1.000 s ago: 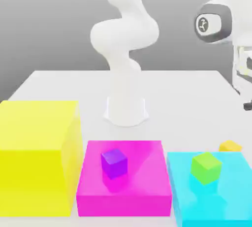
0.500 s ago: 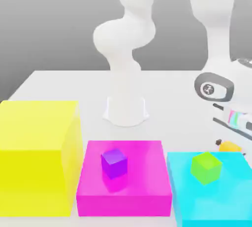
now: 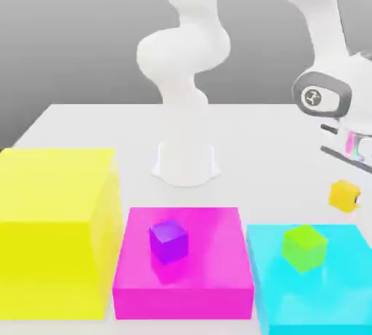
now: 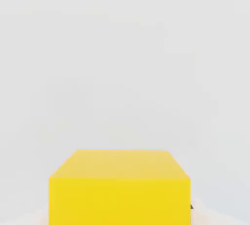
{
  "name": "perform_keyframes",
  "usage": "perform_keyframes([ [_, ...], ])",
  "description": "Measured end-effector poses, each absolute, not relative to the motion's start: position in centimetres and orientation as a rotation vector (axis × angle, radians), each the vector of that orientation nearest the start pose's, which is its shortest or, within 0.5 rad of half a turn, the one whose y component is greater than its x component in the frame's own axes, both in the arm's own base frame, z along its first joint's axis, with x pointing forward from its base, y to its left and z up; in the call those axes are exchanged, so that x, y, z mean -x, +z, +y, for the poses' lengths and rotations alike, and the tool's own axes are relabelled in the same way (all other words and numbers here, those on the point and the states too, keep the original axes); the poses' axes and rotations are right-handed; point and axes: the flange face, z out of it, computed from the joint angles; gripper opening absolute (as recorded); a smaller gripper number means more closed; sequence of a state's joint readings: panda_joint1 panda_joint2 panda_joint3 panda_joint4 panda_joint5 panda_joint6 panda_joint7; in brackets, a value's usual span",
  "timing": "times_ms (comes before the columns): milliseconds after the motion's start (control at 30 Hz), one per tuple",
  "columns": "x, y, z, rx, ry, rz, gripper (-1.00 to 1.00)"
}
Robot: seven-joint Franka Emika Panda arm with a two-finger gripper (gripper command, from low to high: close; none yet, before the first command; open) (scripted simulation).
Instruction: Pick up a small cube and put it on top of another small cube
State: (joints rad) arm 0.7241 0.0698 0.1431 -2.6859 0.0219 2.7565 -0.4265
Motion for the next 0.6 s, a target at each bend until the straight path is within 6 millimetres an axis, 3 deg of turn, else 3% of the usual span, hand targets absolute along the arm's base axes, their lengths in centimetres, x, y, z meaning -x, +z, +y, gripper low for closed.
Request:
perform_keyframes([
  [133, -33.9, 24.2, 23.3, 2.791, -0.008, -1.442, -1.0],
  [267, -37.4, 27.2, 15.8, 2.966, -0.011, -1.066, -1.0],
  [400, -39.3, 29.8, 6.3, 3.091, -0.007, -0.608, -1.0],
  [500, -39.0, 31.2, -0.8, 3.131, 0.0, -0.264, -1.0],
  [600, -38.9, 28.8, -2.6, 3.131, 0.003, -0.174, -1.0],
])
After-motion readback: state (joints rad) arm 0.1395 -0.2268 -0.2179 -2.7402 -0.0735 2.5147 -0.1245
